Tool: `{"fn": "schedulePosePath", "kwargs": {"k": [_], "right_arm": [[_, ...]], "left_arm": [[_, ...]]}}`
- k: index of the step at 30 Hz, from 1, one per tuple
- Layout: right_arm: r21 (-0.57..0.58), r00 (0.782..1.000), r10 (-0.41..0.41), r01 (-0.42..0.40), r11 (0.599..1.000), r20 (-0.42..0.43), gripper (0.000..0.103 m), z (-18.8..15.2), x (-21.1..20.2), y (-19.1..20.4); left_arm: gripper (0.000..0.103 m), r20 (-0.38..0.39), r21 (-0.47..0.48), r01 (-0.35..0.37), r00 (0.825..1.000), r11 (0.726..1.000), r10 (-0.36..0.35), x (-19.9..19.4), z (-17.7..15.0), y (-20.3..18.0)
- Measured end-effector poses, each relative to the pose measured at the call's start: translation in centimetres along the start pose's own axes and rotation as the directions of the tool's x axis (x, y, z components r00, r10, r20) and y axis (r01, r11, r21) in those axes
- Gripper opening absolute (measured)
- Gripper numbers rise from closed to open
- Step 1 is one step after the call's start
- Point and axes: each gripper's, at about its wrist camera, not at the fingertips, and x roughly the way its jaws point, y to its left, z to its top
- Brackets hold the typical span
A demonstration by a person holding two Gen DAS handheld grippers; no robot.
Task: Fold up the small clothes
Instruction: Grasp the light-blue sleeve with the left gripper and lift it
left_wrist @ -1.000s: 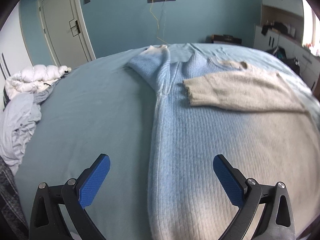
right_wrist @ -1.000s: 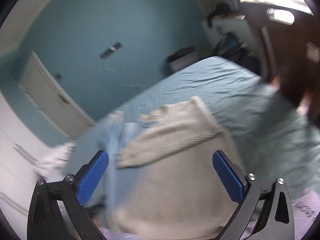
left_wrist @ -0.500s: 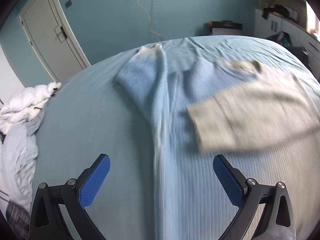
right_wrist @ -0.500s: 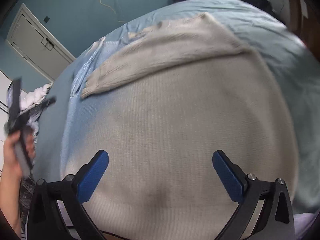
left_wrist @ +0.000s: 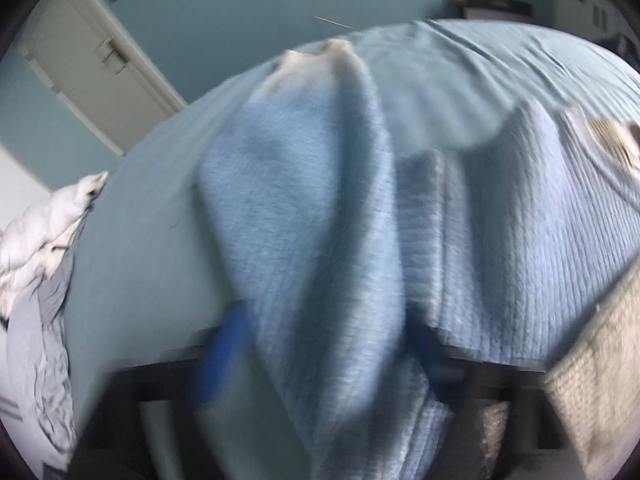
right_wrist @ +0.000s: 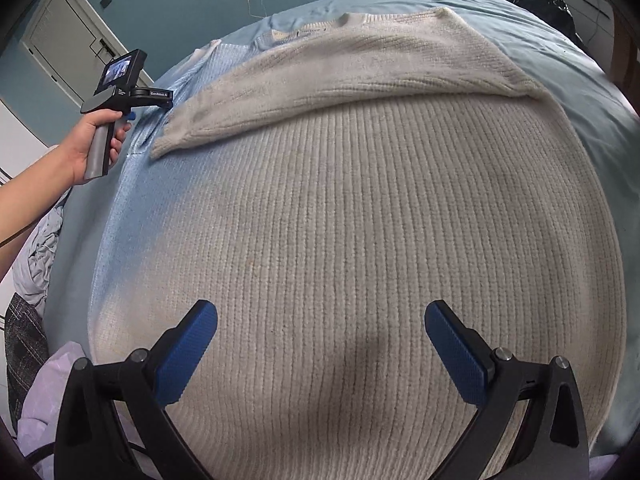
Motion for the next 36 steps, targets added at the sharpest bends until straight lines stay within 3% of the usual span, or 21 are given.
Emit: {"fn": "schedulePosePath", "kwargs": {"k": [1,4,6,7,9,11,13,16,19,24,26,27,28,29,30,34,36], "right_arm": [[0.007,1.000,0.003,-0.003,1.000,-0.009,0.102,0.0,0.2,-0.1],[0.025,1.000,0.009,-0.008,1.000,-0.021,0.102,-0.1,0.4,-0.4],[0.025,1.000,0.011,-0.010,1.000,-0.014,0.102,-0.3,0.0,-0.3],[0.021,1.000,0.009,-0.009,1.000,-0.009,0.102,-0.3,-0.1,-0.2],[0.013,1.000,0.002,-0.002,1.000,-0.006,0.102,-0.5,-0.3,0.0],[0.009,1.000,-0.001,0.001,1.000,-0.008,0.102,-0.7,-0.5,0.3],[0.013,1.000,-0.001,0.001,1.000,-0.003,0.102,-0.9,-0.8,0.4],[0.015,1.000,-0.005,0.005,1.000,-0.004,0.102,-0.9,-0.8,0.6],[0.030,1.000,0.001,-0.001,1.000,-0.023,0.102,-0.8,-0.2,0.6],[0.043,0.999,0.004,-0.003,0.999,-0.041,0.102,-0.8,0.4,0.4],[0.041,0.999,0.003,-0.001,0.999,-0.049,0.102,-0.9,0.6,0.4],[0.041,0.999,0.003,-0.001,0.999,-0.053,0.102,-0.9,0.8,0.5],[0.042,0.998,0.004,-0.002,0.999,-0.058,0.102,-0.9,0.9,0.5],[0.045,0.998,0.007,-0.004,0.999,-0.062,0.102,-0.9,1.0,0.4],[0.050,0.998,0.010,-0.007,0.999,-0.063,0.102,-0.9,1.1,0.2],[0.065,0.997,0.021,-0.017,0.998,-0.067,0.102,-0.9,1.2,-0.3],[0.068,0.997,0.024,-0.018,0.998,-0.077,0.102,-0.9,1.6,-0.3]], "left_arm": [[0.024,-0.009,-0.023,0.058,0.998,0.998,-0.058,-0.3,0.0,0.5],[0.016,0.078,-0.116,0.146,0.987,0.982,-0.137,-2.8,-0.9,4.3],[0.016,0.112,-0.174,0.126,0.988,0.977,-0.108,-3.8,-2.0,7.4],[0.009,0.104,-0.219,0.106,0.991,0.970,-0.085,-3.8,-3.0,9.4],[0.007,0.038,-0.318,0.010,0.999,0.948,0.002,-3.2,-5.3,13.6],[0.007,-0.032,-0.413,-0.033,0.999,0.910,0.022,-2.3,-8.6,17.6],[0.008,-0.080,-0.444,-0.056,0.997,0.894,0.023,-1.9,-11.4,20.0],[0.009,-0.071,-0.409,0.006,0.997,0.912,-0.038,-2.2,-12.5,20.4],[0.009,0.003,-0.407,0.118,0.992,0.906,-0.128,-3.5,-10.8,18.8],[0.011,0.077,-0.396,0.318,0.946,0.861,-0.314,-3.6,-6.2,13.9],[0.035,0.078,-0.379,0.336,0.940,0.862,-0.332,-3.4,-4.3,11.4],[0.077,0.080,-0.372,0.348,0.936,0.861,-0.344,-3.2,-3.7,10.8],[0.103,0.097,-0.374,0.379,0.924,0.846,-0.371,-3.2,-3.0,10.0],[0.103,0.116,-0.377,0.398,0.916,0.837,-0.384,-3.2,-2.2,9.4],[0.103,0.133,-0.373,0.392,0.920,0.841,-0.370,-3.3,-1.3,8.8],[0.103,0.146,-0.348,0.245,0.968,0.905,-0.206,-3.3,1.7,7.2],[0.103,0.130,-0.333,0.180,0.981,0.926,-0.144,-2.4,3.1,6.7]]}}
